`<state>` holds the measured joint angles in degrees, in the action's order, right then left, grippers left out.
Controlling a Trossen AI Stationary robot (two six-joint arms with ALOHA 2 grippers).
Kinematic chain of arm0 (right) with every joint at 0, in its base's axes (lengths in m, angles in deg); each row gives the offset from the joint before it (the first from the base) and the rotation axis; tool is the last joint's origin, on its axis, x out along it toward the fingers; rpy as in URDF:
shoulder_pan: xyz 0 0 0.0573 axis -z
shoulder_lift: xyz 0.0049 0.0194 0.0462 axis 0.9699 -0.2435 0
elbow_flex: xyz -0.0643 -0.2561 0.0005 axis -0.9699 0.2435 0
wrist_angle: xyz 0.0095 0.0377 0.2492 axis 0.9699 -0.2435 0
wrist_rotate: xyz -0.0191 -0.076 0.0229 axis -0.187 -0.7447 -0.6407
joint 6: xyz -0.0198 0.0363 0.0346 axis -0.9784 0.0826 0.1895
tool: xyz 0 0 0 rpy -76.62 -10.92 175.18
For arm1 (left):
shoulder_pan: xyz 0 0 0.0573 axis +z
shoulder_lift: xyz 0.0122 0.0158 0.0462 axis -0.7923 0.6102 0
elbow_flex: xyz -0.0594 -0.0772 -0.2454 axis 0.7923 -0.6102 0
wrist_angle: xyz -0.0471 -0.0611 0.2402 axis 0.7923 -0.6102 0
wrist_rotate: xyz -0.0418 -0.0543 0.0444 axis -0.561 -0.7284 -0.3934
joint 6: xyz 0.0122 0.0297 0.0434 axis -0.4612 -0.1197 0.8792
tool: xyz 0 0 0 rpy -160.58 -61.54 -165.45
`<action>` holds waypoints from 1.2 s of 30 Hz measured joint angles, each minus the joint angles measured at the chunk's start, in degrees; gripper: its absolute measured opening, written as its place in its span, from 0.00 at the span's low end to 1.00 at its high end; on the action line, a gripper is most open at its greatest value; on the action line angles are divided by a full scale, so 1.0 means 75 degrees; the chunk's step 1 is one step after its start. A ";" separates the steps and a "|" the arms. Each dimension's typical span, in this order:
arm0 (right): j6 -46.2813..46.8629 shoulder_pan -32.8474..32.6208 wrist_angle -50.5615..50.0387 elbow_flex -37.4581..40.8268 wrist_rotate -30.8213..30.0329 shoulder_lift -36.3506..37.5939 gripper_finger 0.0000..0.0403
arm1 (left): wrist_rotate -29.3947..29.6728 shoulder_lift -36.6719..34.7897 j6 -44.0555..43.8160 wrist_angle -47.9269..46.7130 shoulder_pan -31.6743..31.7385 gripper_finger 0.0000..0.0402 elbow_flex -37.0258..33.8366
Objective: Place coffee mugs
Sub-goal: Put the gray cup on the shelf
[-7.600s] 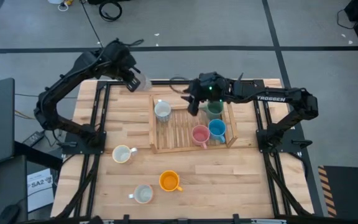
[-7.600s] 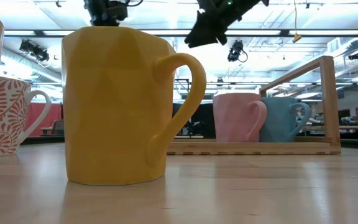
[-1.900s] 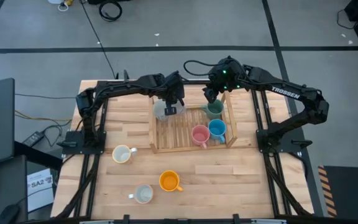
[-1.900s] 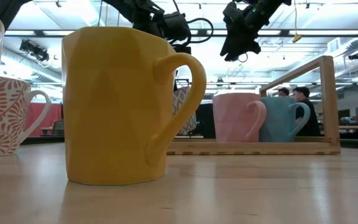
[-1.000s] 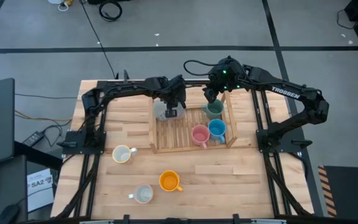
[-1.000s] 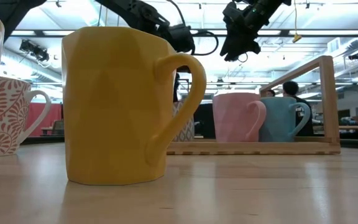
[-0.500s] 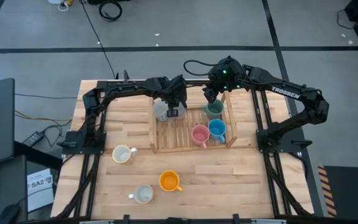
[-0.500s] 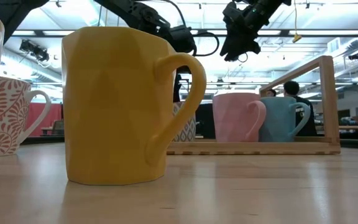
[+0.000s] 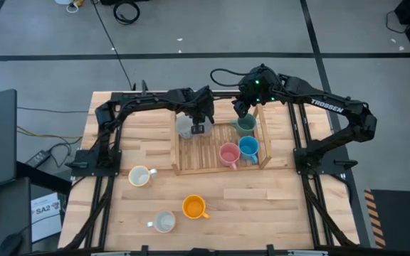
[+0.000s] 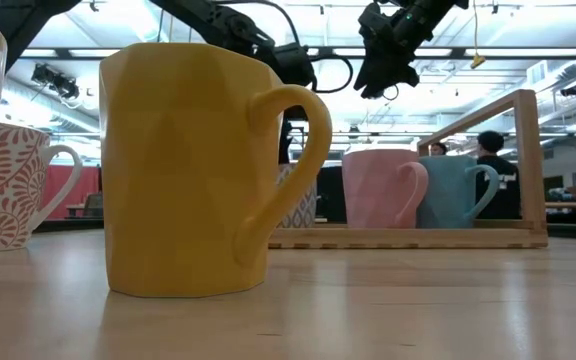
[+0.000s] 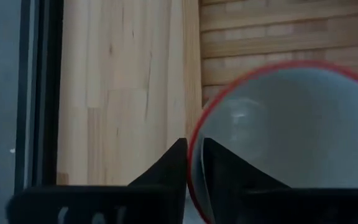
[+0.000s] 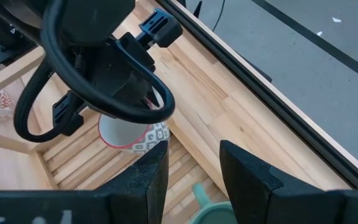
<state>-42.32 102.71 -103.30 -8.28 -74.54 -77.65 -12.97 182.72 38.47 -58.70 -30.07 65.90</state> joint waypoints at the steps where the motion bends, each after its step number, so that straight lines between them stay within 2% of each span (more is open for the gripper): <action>1: 0.0000 0.0000 0.0000 0.0000 0.0000 0.0000 0.37 | 0.0033 0.0003 0.0000 -0.0003 0.0000 0.17 -0.0006; 10: 0.0000 0.0000 0.0000 0.0000 0.0000 0.0000 0.37 | 0.0259 0.0003 0.0000 0.0157 -0.0006 0.37 -0.0006; 15: 0.0000 0.0000 0.0000 0.0000 0.0000 0.0000 0.37 | 0.0256 0.0003 -0.0047 0.0326 -0.0006 0.44 -0.0006; 36: -0.0007 0.0000 -0.0003 0.0000 0.0000 0.0000 0.37 | 0.0190 -0.0336 -0.0256 0.0379 -0.0012 0.45 0.0006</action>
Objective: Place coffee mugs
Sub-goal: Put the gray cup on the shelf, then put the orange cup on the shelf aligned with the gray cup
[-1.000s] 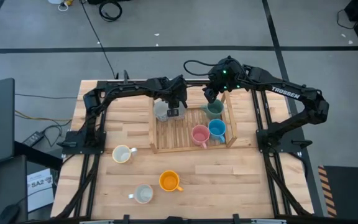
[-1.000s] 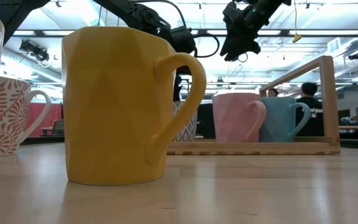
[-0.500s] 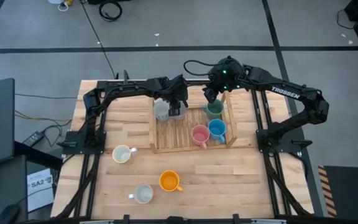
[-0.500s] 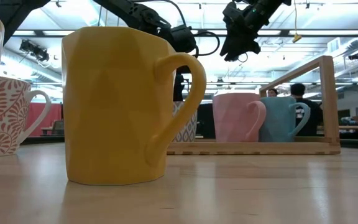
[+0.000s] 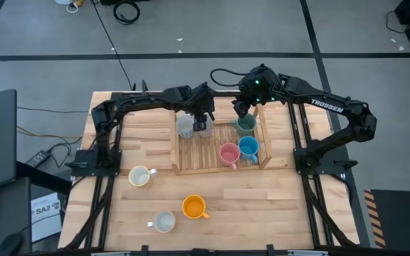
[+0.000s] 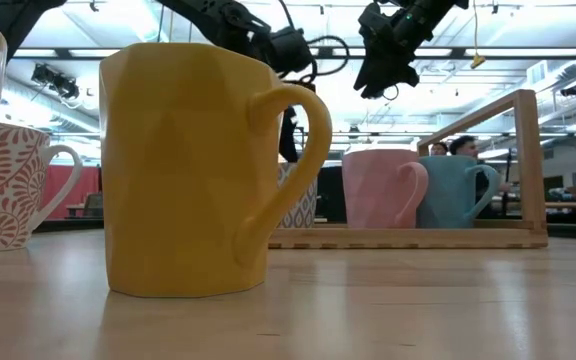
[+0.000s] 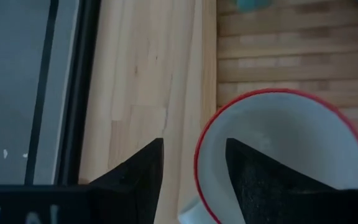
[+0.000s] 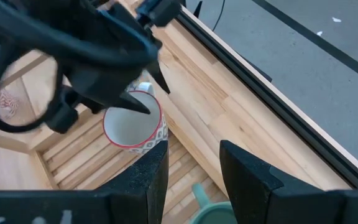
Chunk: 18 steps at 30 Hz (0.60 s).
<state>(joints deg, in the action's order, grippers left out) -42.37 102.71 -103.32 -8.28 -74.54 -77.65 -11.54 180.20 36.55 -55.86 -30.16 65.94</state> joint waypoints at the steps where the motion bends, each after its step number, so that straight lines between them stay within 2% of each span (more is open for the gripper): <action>1: -0.0028 0.0000 0.0000 0.0000 0.0000 0.0000 0.37 | -0.0019 -0.0055 0.0000 0.0011 -0.0011 0.45 0.0000; 18: -0.0186 0.0000 0.0000 0.0000 0.0000 0.0000 0.37 | -0.0108 -0.1906 -0.0035 -0.0124 -0.0836 0.45 0.0009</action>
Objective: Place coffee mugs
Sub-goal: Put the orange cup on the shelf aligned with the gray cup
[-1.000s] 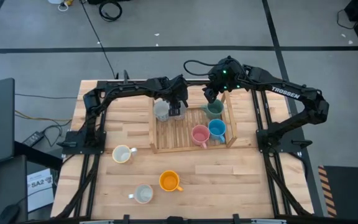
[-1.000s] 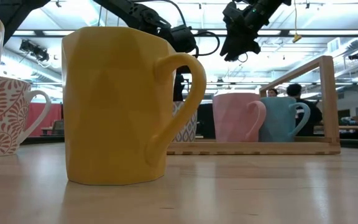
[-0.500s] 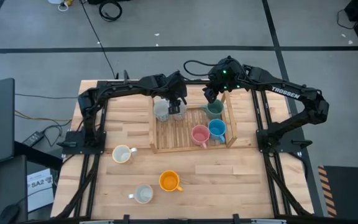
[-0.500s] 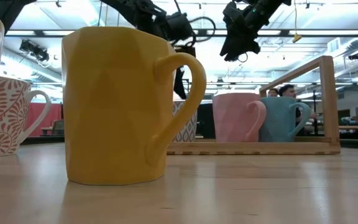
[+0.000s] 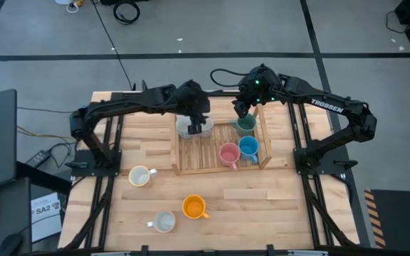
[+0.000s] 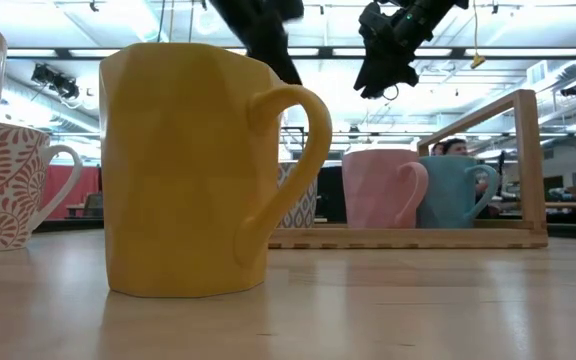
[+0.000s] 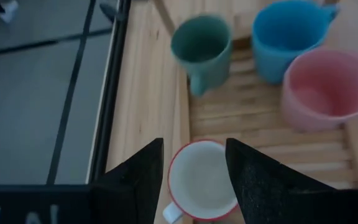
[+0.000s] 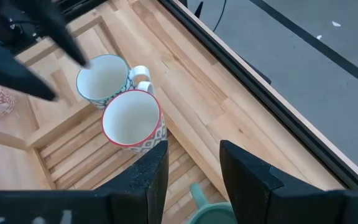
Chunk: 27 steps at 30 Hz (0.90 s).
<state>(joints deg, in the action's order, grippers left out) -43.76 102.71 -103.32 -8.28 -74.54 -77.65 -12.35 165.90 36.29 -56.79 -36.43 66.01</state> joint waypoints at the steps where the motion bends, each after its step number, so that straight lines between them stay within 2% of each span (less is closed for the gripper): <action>1: 0.0000 0.0000 0.0000 0.0000 0.0000 0.0000 0.37 | 0.0005 -0.0127 -0.0046 -0.0013 -0.0075 0.45 0.0000; 9: 0.0000 0.0000 -0.0002 0.0000 0.0000 0.0000 0.37 | 0.0022 -0.1083 -0.0449 -0.0571 -0.0593 0.45 0.0000; 18: 0.0000 -0.0006 -0.0003 0.0000 0.0000 0.0000 0.37 | 0.0026 -0.1836 -0.2081 -0.2447 -0.1138 0.45 0.0000; 27: 0.0003 -0.0006 -0.0006 0.0000 0.0002 0.0000 0.37 | 0.0028 -0.2255 -0.3726 -0.4233 -0.2064 0.45 -0.0012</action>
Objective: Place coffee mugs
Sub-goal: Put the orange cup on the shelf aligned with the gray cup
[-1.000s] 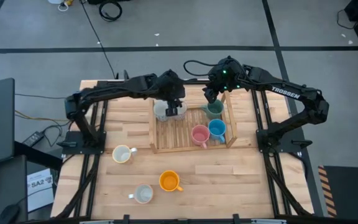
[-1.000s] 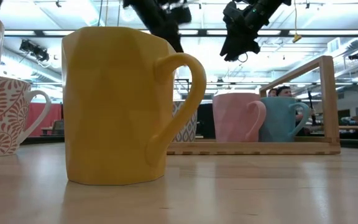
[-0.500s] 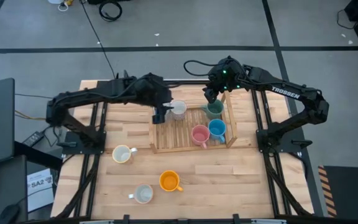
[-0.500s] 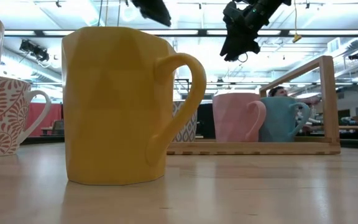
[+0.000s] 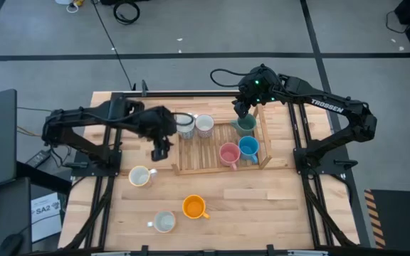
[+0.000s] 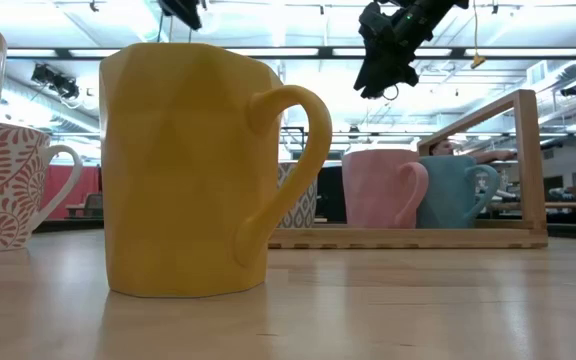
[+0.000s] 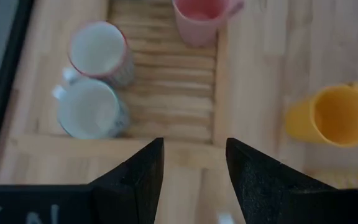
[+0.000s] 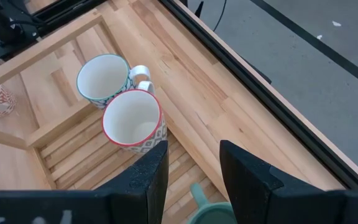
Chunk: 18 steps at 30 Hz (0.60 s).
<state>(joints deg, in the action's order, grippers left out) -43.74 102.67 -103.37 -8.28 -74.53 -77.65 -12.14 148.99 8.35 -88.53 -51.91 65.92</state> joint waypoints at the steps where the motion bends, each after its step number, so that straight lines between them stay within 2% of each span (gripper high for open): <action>1: 0.0000 0.0000 -0.0003 0.0000 0.0001 0.0000 0.37 | 0.0002 -0.0020 -0.0141 -0.0080 -0.0119 0.45 0.0004; 14: 0.0000 0.0000 0.0000 0.0000 0.0051 0.0000 0.37 | 0.0696 -0.0084 -0.1579 -0.1103 -0.1409 0.45 -0.0042; 18: 0.0017 0.0000 0.0000 0.0000 0.0052 0.0000 0.37 | 0.0840 -0.0084 -0.2238 -0.1851 -0.1624 0.45 -0.0362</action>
<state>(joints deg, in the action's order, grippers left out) -43.61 102.67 -103.37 -8.28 -74.14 -77.65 -5.85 148.36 -8.44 -102.41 -64.10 63.21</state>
